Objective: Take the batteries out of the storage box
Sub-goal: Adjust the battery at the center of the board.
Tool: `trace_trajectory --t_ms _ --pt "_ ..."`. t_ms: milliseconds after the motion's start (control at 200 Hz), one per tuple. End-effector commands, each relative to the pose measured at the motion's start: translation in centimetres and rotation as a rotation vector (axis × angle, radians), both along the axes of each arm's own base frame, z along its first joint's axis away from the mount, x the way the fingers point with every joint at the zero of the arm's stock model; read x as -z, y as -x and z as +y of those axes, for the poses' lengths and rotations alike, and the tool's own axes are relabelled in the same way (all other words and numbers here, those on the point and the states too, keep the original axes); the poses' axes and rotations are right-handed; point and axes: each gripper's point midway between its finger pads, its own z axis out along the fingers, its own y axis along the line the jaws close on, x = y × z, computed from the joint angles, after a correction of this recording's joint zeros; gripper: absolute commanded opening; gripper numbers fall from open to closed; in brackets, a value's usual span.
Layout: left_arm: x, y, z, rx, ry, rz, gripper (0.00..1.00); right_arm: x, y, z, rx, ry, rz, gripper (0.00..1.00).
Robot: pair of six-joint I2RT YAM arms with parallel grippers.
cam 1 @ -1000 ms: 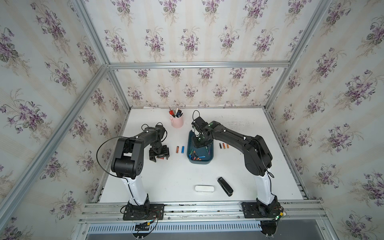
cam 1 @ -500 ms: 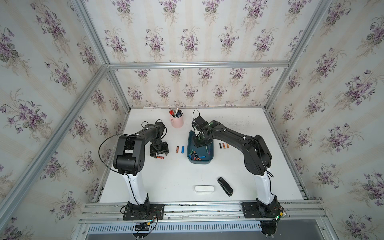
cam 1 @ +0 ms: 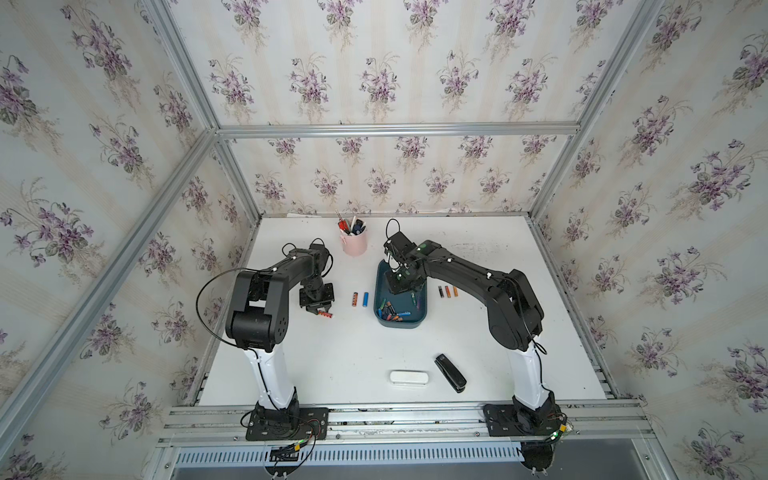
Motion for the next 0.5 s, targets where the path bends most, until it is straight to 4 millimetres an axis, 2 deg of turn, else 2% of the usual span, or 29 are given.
trace_trajectory --t_ms 0,385,450,495 --pt "0.2 -1.4 -0.5 0.018 0.022 -0.040 0.32 -0.2 0.1 -0.4 0.008 0.013 -0.003 0.27" --pt "-0.2 -3.1 -0.8 0.035 0.031 -0.054 0.23 -0.3 0.3 -0.8 0.014 0.017 -0.007 0.27" --pt "-0.2 -3.3 -0.9 0.040 0.033 -0.050 0.24 -0.3 0.2 -0.9 0.018 0.017 -0.007 0.27" --pt "-0.3 -3.4 -0.9 0.041 0.033 -0.046 0.29 -0.3 0.3 -0.8 0.017 0.014 -0.005 0.27"
